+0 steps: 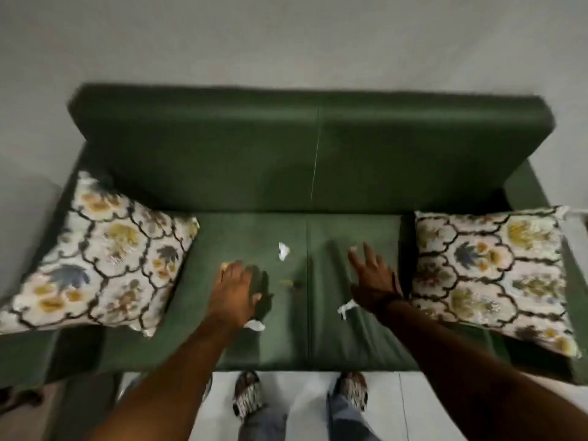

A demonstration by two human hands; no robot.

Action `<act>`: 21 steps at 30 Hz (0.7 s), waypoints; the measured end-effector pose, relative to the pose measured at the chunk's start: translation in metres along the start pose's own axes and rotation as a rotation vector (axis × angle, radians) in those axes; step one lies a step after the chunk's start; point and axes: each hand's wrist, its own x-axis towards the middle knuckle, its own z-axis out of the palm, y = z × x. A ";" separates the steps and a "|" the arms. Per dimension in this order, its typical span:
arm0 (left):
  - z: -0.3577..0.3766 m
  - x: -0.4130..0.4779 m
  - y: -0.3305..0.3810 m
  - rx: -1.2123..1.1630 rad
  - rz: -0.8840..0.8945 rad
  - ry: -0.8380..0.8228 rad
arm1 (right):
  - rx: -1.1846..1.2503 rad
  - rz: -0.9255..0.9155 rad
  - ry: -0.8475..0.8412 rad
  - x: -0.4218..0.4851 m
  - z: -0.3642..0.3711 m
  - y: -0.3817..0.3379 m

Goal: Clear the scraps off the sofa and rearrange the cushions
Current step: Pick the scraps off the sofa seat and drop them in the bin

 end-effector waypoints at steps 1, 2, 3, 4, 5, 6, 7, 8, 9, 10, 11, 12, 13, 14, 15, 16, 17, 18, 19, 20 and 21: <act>0.036 -0.003 -0.008 0.012 -0.048 -0.115 | -0.027 0.026 -0.121 -0.001 0.040 0.007; 0.065 0.000 -0.017 -0.043 -0.082 -0.152 | -0.016 0.022 -0.170 0.004 0.073 0.017; 0.099 0.000 -0.025 -0.087 -0.124 -0.191 | -0.015 0.046 -0.217 0.006 0.113 0.030; 0.125 0.002 -0.032 -0.115 -0.150 -0.212 | -0.033 0.065 -0.257 0.011 0.148 0.042; 0.149 0.007 -0.038 -0.152 -0.173 -0.210 | -0.020 0.083 -0.251 0.020 0.175 0.049; 0.169 0.012 -0.044 -0.175 -0.187 -0.220 | -0.007 0.104 -0.227 0.029 0.199 0.056; 0.184 0.017 -0.049 -0.194 -0.201 -0.206 | 0.001 0.113 -0.181 0.039 0.215 0.062; 0.197 0.020 -0.051 -0.210 -0.225 -0.201 | 0.002 0.115 -0.150 0.046 0.229 0.064; 0.211 0.022 -0.054 -0.237 -0.275 -0.203 | -0.004 0.122 -0.122 0.052 0.244 0.068; 0.223 0.024 -0.056 -0.264 -0.313 -0.196 | -0.007 0.118 -0.095 0.057 0.254 0.070; 0.232 0.025 -0.057 -0.282 -0.320 -0.176 | 0.001 0.112 -0.058 0.061 0.264 0.072; 0.237 0.025 -0.058 -0.295 -0.309 -0.148 | 0.014 0.117 -0.014 0.063 0.267 0.072; 0.242 0.027 -0.058 -0.302 -0.287 -0.137 | 0.036 0.122 0.022 0.067 0.272 0.074; 0.245 0.029 -0.058 -0.298 -0.257 -0.141 | 0.051 0.131 0.035 0.069 0.273 0.076; 0.246 0.031 -0.057 -0.290 -0.228 -0.160 | 0.069 0.138 0.030 0.072 0.274 0.079; 0.246 0.035 -0.055 -0.283 -0.208 -0.184 | 0.101 0.156 0.013 0.074 0.271 0.080; 0.245 0.038 -0.052 -0.276 -0.189 -0.194 | 0.145 0.172 0.013 0.076 0.269 0.083; 0.243 0.042 -0.046 -0.277 -0.168 -0.179 | 0.204 0.191 0.033 0.079 0.265 0.086; 0.240 0.050 -0.037 -0.293 -0.151 -0.151 | 0.260 0.221 0.069 0.082 0.259 0.091; 0.236 0.057 -0.026 -0.319 -0.138 -0.113 | 0.310 0.255 0.106 0.085 0.253 0.095; 0.231 0.065 -0.016 -0.356 -0.123 -0.070 | 0.361 0.298 0.142 0.088 0.248 0.099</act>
